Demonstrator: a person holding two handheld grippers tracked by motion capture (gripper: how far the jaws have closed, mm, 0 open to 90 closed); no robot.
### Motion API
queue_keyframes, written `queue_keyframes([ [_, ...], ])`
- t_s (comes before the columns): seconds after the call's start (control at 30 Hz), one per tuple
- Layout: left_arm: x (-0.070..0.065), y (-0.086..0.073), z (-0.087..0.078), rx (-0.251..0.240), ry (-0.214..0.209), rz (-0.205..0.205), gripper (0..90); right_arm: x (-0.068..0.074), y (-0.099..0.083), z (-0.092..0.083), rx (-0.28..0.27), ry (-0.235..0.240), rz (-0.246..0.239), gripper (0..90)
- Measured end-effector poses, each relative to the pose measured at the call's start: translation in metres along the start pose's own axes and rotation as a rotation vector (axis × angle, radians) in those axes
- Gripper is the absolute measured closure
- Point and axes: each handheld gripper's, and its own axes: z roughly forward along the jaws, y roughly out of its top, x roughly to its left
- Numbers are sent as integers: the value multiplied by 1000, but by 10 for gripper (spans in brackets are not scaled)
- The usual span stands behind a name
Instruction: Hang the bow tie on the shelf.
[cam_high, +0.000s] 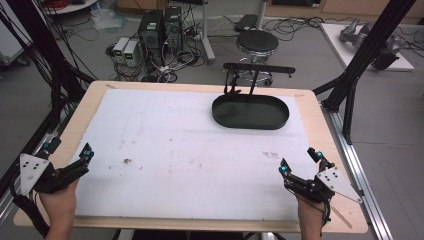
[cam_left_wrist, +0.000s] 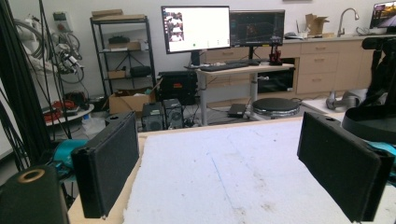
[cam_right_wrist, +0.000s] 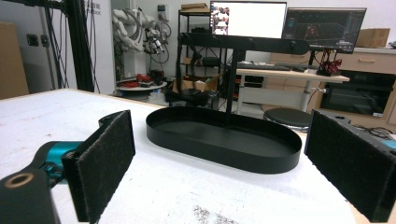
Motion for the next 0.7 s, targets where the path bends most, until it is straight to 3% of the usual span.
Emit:
queue_keyframes([
  [0.7, 0, -3, 3, 18, -11, 6, 132, -1, 1, -1, -1, -7, 3, 77],
])
